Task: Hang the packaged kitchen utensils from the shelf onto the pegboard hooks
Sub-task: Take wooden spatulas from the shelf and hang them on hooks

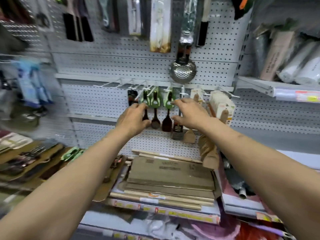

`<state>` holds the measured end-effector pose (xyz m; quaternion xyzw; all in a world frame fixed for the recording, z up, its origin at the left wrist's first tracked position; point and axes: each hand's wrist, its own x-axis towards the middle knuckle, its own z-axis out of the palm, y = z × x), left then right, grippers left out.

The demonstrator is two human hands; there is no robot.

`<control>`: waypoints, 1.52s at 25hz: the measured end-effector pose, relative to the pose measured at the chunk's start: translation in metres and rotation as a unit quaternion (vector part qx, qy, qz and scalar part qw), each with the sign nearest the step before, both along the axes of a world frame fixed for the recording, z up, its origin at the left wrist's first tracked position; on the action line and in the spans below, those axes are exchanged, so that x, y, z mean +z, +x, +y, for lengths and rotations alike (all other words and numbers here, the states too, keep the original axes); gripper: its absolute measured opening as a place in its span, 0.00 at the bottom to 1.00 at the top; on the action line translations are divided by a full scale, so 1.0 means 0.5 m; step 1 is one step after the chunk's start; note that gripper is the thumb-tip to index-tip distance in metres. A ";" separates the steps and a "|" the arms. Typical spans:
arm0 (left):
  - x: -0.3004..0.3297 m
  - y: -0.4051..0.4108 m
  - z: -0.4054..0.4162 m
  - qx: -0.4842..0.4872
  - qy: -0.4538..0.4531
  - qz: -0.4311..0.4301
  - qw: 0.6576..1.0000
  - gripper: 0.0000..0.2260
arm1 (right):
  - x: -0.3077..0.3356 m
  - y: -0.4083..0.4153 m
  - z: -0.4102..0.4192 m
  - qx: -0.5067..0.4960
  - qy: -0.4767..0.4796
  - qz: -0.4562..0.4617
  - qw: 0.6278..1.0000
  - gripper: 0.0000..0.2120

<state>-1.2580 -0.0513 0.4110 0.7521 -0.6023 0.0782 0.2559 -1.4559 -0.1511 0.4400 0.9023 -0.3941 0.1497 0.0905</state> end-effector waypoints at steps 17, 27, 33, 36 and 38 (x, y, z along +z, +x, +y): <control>0.010 0.915 0.565 0.176 0.023 -0.066 0.982 0.26 | 0.002 1.003 0.438 0.212 0.036 -0.022 0.976 0.28; -0.055 1.399 0.685 0.227 0.006 -0.012 0.974 0.24 | -0.078 1.557 0.512 0.265 0.084 -0.006 0.961 0.27; -0.116 1.751 0.627 0.239 0.057 0.012 0.969 0.24 | -0.195 1.925 0.442 0.252 0.153 0.008 0.955 0.28; -0.157 1.907 0.594 0.233 0.087 0.037 0.968 0.24 | -0.236 2.079 0.405 0.229 0.195 0.018 0.953 0.28; -0.198 2.006 0.566 0.228 0.106 0.067 0.966 0.24 | -0.272 2.171 0.381 0.211 0.224 0.033 0.951 0.27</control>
